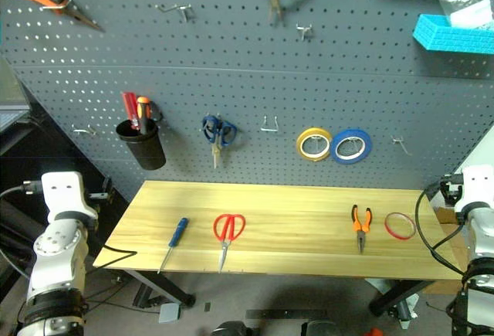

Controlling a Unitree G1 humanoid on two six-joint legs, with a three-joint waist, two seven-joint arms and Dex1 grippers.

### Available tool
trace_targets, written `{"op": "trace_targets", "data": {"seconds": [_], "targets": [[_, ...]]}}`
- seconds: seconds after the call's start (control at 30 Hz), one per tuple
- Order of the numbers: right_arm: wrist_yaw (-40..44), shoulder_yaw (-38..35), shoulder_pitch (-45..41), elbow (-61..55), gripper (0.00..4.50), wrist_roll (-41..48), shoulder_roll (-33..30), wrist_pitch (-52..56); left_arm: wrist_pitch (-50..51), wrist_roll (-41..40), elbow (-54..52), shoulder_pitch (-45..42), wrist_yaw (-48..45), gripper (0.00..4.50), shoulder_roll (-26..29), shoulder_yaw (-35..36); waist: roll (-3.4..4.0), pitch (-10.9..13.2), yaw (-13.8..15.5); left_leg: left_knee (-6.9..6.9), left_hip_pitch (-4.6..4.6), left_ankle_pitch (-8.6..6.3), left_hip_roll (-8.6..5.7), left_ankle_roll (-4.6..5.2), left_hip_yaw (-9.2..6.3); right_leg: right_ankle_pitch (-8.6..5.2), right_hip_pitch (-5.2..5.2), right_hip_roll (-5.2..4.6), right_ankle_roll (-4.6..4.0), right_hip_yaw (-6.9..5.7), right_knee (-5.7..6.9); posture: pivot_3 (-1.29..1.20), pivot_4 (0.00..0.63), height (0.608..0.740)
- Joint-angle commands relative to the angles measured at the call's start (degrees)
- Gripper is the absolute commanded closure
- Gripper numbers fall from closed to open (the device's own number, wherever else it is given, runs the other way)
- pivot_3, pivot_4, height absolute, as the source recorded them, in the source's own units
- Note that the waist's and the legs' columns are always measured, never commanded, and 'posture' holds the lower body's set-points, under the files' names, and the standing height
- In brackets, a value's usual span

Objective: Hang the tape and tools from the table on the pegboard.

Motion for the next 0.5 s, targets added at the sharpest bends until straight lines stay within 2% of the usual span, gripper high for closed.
{"op": "trace_targets", "data": {"seconds": [0.03,0.3,0.5], "targets": [[-0.3,-1.2,-0.7,-1.0,1.62,0.8,-1.2,-0.5,-1.5,0.6,-0.6,-1.1,-0.5,0.28,1.6,-0.5,0.00,0.0,-0.1,0.00,0.01,0.00,0.00,0.00,0.02,0.00,0.00,0.00,0.00,0.02,0.01,-0.02,0.000,0.740],[0.6,-1.0,1.0,-2.4,1.62,0.8,-0.8,-0.2,-1.1,-0.1,-2.5,-0.6,-4.2,0.28,1.1,-2.1,-0.01,0.0,-0.1,0.00,0.03,0.00,0.00,0.00,0.05,0.01,0.01,0.02,0.01,0.05,0.01,-0.03,0.000,0.740],[3.0,-1.1,6.5,-8.5,1.62,2.1,0.7,2.8,1.1,-3.5,-6.9,-1.3,-9.4,0.28,-0.8,-4.3,-0.02,0.0,-0.1,0.00,0.03,0.00,0.01,0.00,0.05,0.01,0.02,0.02,0.01,0.06,0.02,-0.05,0.000,0.740]]}}
